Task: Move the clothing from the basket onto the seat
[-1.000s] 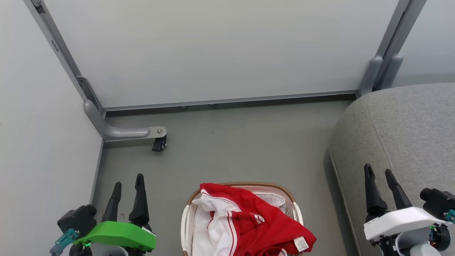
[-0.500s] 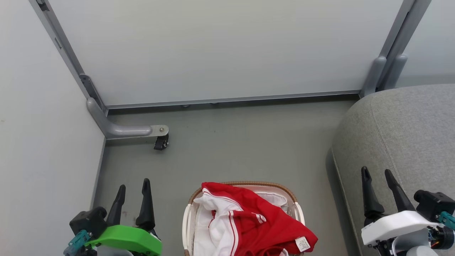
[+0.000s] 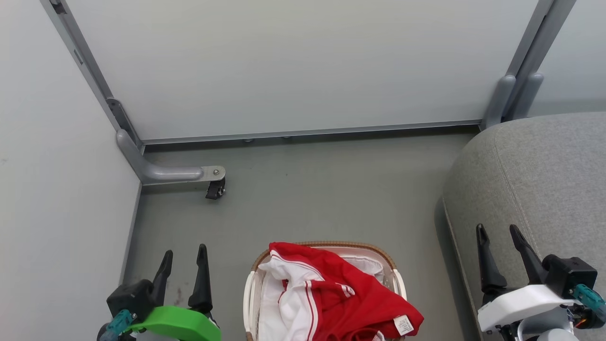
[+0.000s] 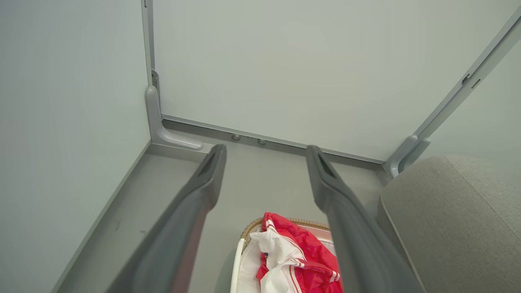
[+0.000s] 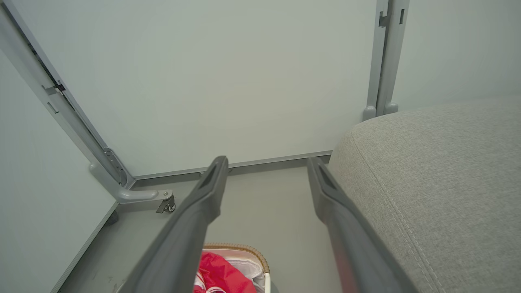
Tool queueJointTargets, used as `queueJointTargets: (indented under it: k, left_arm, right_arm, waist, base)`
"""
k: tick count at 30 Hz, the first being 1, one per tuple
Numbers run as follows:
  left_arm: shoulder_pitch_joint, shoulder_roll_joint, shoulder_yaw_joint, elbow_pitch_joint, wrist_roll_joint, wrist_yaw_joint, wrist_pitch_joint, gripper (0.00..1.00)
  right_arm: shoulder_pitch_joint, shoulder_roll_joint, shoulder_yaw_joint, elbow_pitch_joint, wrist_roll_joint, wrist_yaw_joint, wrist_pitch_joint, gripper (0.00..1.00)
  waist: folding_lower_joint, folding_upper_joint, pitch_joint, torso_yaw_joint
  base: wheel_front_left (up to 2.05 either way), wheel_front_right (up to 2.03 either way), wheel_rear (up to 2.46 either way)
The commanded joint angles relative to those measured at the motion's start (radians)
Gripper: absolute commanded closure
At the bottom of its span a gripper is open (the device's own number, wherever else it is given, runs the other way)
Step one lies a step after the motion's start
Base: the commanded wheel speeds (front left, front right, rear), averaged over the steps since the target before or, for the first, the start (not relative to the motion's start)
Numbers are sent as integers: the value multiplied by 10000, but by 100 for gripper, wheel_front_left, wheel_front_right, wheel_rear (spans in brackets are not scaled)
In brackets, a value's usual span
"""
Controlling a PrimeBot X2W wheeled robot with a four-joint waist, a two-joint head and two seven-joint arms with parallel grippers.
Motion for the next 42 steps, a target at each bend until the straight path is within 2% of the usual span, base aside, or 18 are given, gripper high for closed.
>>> queueJointTargets:
  k: [1, 23, 42]
  left_arm:
    - [81, 69, -37, 8, 239, -20, -91, 0]
    - [36, 82, -324, 450, 1384, 31, -506, 0]
    - [-57, 80, -339, 381, 1410, -4, -473, 0]
  right_arm:
    - [137, -60, 10, -51, -240, 3, -109, 0]
    - [234, -80, 50, -25, -1767, 2, -513, 0]
    - [-12, -78, 90, -129, -1669, 1, -502, 0]
  waist:
    - [0, 0, 1, 6]
    - [0, 0, 48, 82]
    - [0, 0, 341, -49]
  base:
    - [0, 0, 0]
    - [0, 0, 0]
    - [0, 0, 0]
